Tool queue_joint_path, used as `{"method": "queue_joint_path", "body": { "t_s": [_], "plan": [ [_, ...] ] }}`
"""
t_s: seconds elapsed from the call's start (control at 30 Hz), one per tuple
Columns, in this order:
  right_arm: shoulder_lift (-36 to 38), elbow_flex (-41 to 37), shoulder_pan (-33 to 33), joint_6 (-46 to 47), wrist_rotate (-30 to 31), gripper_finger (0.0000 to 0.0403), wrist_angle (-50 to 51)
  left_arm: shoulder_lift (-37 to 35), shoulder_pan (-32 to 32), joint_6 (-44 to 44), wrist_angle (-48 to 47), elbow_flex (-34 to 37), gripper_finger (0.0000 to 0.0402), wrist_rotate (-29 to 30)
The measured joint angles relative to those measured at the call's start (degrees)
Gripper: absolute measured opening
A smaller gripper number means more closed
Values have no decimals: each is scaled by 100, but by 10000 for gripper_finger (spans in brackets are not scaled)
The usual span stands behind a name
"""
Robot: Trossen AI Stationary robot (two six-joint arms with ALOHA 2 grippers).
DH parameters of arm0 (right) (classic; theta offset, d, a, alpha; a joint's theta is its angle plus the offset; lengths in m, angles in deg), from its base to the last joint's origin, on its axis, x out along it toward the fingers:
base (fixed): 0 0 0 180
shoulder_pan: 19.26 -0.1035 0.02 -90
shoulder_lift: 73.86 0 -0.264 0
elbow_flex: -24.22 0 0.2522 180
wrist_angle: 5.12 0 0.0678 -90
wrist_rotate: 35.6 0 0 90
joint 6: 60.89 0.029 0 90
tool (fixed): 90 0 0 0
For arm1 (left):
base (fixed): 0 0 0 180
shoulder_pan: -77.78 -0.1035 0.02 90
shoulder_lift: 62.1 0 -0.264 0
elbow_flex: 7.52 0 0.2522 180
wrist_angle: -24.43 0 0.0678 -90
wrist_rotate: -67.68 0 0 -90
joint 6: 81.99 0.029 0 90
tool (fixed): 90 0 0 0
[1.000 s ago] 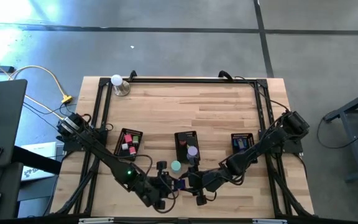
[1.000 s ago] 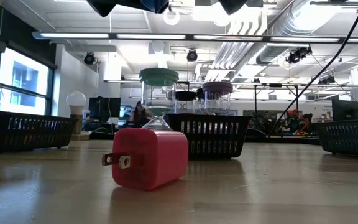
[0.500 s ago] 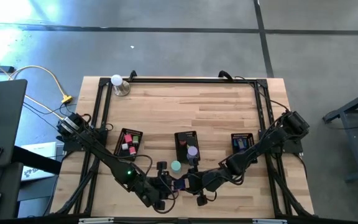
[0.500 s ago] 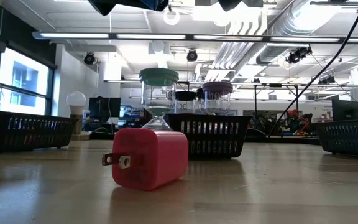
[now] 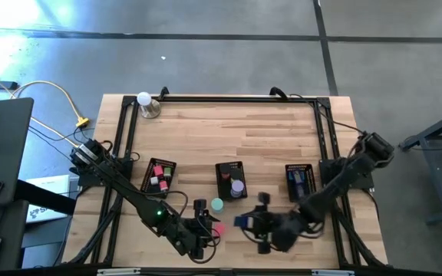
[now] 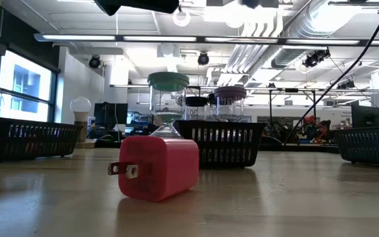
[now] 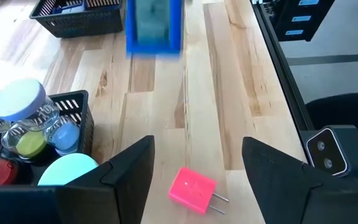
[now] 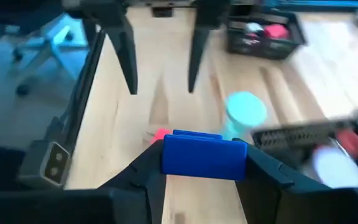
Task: Pick & Place Office items
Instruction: Put the blue digital clock into the right black bin
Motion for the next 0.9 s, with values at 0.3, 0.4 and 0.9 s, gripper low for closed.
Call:
{"method": "queue_joint_path", "body": {
  "t_s": [0.3,0.4,0.9],
  "plan": [
    [240,5,-982,3311,1731,140,2378,0,-3,178,-11,0,237,-4],
    [237,3,-1159,4187,2078,140,2769,0,-28,469,-11,0,237,-24],
    [184,3,-1609,9171,553,140,6502,0,-178,1027,-13,0,237,-71]
  ]
}}
